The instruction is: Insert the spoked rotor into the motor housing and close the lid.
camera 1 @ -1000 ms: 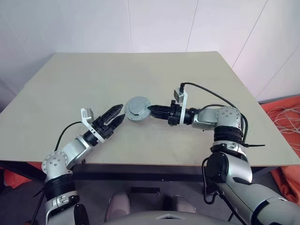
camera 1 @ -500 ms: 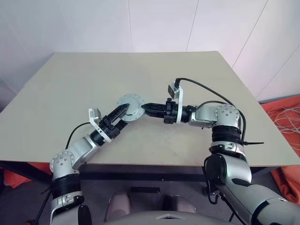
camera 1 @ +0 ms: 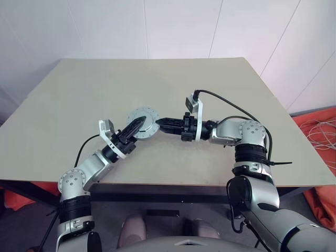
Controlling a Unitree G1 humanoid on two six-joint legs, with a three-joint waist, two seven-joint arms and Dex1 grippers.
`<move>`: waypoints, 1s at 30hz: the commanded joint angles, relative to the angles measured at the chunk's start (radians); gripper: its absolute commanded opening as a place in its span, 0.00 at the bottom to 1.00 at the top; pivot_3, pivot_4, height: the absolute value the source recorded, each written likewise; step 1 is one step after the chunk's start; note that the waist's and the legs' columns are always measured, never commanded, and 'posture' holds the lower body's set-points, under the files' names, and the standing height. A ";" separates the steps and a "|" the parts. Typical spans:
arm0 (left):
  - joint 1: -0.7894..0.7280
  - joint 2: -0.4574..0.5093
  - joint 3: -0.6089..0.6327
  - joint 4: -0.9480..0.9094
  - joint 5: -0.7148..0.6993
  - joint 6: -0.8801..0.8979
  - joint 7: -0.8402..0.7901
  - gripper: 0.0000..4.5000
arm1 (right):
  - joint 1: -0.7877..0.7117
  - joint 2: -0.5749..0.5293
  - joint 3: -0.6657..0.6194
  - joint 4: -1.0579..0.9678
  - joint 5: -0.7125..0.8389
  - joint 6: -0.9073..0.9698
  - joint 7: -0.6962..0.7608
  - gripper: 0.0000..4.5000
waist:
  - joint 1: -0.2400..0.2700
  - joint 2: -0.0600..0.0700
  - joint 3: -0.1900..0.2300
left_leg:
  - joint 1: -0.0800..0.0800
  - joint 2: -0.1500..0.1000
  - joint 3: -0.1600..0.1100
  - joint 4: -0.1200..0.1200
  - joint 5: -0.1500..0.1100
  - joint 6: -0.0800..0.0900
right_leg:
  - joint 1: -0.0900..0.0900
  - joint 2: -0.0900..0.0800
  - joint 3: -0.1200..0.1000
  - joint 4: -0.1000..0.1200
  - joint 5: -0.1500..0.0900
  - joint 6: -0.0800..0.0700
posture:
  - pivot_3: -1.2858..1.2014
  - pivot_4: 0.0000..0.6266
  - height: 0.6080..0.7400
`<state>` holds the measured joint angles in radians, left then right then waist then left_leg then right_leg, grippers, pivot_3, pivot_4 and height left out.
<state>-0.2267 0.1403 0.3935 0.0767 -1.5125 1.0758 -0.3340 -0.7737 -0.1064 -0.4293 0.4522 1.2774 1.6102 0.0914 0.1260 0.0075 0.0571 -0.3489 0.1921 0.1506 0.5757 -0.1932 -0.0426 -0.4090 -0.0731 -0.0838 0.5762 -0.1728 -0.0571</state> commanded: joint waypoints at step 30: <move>-0.076 0.021 0.076 0.016 0.075 -0.270 0.054 0.47 | 0.077 -0.128 0.124 -0.201 -0.181 -0.037 0.143 1.00 | 0.002 0.000 0.000 | -0.001 -0.001 -0.001 0.001 0.000 0.000 | 0.002 0.000 0.000 0.000 0.001 0.002 | 0.52 0.00 1.00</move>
<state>-0.2539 0.1622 0.4219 0.0964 -1.4521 0.8882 -0.2906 -0.6893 -0.2167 -0.3425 0.2981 1.1242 1.5911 0.1950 0.1280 0.0070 0.0569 -0.3497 0.1907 0.1498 0.5767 -0.1931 -0.0428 -0.4061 -0.0731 -0.0834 0.5757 -0.1719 -0.0549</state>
